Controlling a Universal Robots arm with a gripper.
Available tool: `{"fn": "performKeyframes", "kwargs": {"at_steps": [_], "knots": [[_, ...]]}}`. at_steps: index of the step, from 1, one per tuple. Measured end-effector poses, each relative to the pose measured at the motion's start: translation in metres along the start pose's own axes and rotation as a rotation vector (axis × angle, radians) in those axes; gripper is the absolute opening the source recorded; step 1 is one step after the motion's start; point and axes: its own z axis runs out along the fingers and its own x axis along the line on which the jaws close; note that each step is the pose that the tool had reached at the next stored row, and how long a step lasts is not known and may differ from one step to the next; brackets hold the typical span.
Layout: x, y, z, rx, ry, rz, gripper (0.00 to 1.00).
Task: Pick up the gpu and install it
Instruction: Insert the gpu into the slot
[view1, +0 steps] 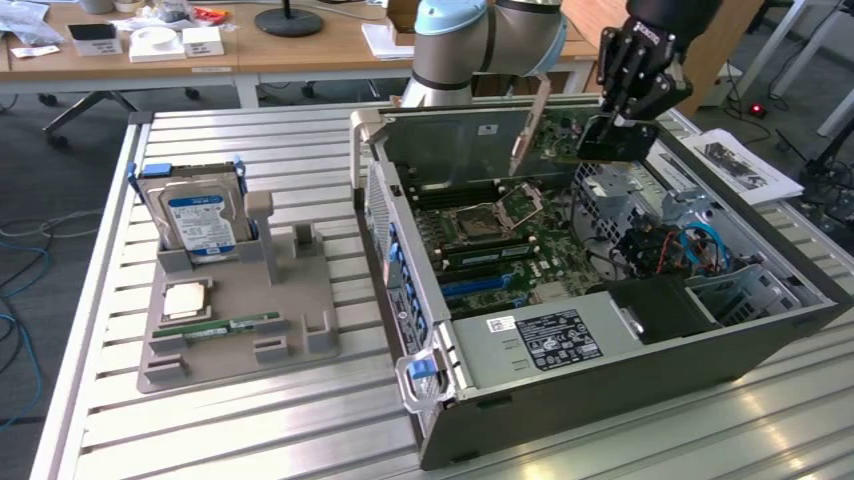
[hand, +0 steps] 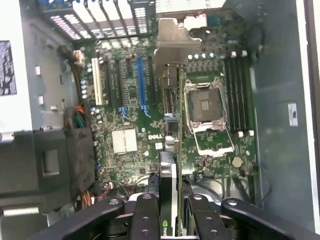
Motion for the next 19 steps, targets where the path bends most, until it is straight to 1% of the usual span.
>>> {"fn": "performKeyframes", "kwargs": {"at_steps": [2,6,10,12,19], "knots": [[0.0,0.0,0.0001,0.0,0.0013,-0.022,0.27],[0.0,0.0001,0.0004,0.0003,0.0014,-0.031,0.27],[0.0,0.0005,0.0012,0.0035,-0.0002,-0.051,0.27],[0.0,0.0007,0.002,0.0076,-0.0012,-0.062,0.27],[0.0002,0.0017,0.0056,0.0259,-0.0013,-0.096,0.27]]}}
